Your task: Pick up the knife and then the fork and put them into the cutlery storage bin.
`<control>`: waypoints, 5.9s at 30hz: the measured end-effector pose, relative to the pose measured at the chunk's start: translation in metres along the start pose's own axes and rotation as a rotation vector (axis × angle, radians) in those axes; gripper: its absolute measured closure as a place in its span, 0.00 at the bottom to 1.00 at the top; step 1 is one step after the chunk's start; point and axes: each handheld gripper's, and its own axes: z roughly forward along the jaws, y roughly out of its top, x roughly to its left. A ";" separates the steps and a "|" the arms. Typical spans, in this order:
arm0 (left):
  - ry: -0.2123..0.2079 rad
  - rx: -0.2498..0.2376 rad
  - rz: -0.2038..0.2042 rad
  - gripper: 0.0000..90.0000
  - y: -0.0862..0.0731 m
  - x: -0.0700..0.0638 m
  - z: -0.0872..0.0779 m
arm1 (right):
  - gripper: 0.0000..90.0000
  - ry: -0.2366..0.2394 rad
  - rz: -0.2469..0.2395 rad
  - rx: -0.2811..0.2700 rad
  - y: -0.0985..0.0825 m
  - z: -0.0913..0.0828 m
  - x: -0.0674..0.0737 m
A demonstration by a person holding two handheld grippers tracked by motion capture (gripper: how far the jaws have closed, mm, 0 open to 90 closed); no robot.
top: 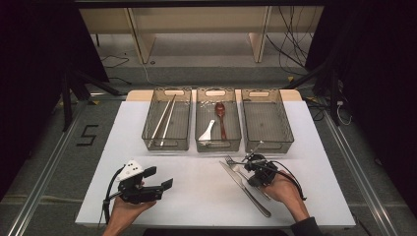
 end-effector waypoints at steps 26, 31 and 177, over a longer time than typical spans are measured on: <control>0.004 -0.023 0.001 0.23 0.000 0.001 -0.002 | 0.93 0.039 -0.023 -0.113 -0.006 -0.028 -0.004; 0.001 -0.039 -0.007 0.22 0.000 0.002 -0.003 | 0.93 0.041 -0.037 -0.153 -0.006 -0.040 -0.003; 0.019 -0.129 -0.020 0.20 0.001 0.006 -0.011 | 0.33 0.079 0.029 -0.335 0.015 -0.061 -0.008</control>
